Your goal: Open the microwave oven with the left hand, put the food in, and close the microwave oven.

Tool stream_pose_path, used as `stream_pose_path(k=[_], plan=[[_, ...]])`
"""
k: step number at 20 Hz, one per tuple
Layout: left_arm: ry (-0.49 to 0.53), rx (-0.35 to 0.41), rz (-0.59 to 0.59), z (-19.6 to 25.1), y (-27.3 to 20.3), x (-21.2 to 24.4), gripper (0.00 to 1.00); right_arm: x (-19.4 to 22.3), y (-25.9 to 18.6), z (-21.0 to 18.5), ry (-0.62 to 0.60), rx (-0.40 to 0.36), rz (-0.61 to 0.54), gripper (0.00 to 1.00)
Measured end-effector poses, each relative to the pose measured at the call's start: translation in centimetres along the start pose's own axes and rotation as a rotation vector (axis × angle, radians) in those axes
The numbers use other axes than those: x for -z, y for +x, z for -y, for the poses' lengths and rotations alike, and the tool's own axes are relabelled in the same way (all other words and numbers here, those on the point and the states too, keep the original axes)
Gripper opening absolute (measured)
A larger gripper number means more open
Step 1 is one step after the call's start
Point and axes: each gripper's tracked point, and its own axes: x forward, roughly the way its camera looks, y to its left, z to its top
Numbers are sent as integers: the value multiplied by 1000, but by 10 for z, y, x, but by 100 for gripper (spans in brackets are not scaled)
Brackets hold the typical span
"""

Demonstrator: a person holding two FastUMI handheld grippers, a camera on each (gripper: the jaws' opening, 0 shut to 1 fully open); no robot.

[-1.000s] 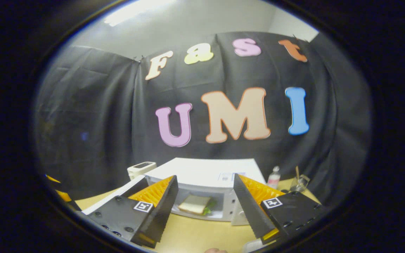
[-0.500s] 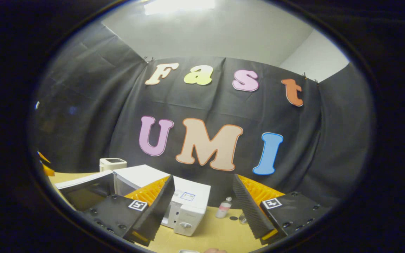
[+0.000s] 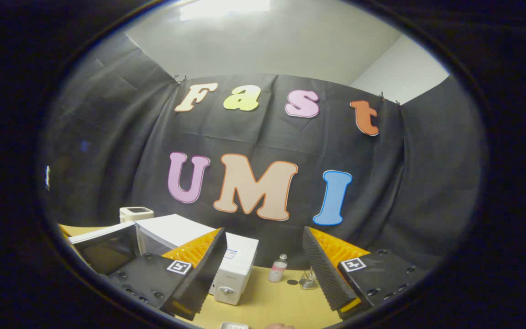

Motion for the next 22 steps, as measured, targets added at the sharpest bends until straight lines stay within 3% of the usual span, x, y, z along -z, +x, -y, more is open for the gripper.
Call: stream_pose_path(k=[2, 4, 8, 10, 11, 12, 22], plan=[[38, 11, -2, 7, -1, -1, 2, 2, -1, 1, -5, -3, -6, 100], [50, 32, -2, 14, 2, -1, 0, 3, -1, 1, -7, -7, -10, 96], [60, 67, -1, 33, 3, -6, 0, 8, -4, 4, -1, -2, -22, 100], [81, 90, 13, 44, 4, -10, 0, 12, -10, 4, 5, -1, -32, 96], [91, 104, 12, 49, 6, -11, 1, 11, -9, 4, 5, -2, -35, 100], [100, 116, 11, 54, 9, -13, 1, 13, -9, 7, 2, 0, -39, 96], [188, 252, 58, 113, 37, -47, 0, 18, -18, 33, 52, 68, -55, 96]])
